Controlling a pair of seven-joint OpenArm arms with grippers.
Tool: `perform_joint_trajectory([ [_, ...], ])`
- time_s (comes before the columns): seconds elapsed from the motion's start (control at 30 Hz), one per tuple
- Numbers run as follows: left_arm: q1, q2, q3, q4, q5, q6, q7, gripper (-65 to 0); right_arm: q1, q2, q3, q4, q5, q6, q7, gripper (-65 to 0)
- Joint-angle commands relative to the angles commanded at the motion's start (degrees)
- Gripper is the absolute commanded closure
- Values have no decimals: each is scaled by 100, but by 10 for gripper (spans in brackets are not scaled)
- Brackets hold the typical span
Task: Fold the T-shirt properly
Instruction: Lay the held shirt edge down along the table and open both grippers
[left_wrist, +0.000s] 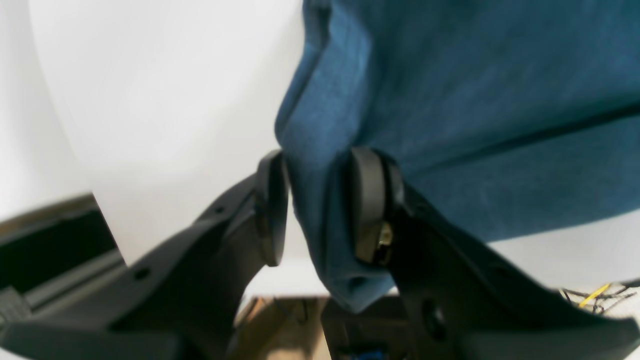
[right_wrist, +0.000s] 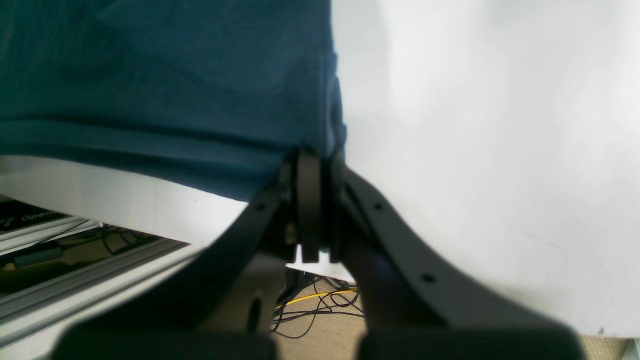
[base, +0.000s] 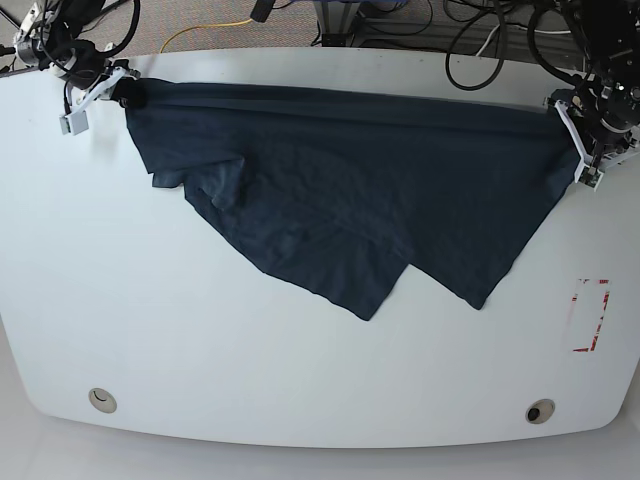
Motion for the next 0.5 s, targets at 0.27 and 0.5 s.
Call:
perform_joint_trajectory([
  [0.27, 237, -123, -18, 18, -413, 0, 0, -468, -26, 0, 0, 18, 35, 0, 0, -14],
  [0.5, 308, -273, -255, 18, -844, 0, 0, -486, -18, 0, 44, 18, 35, 0, 0, -170],
])
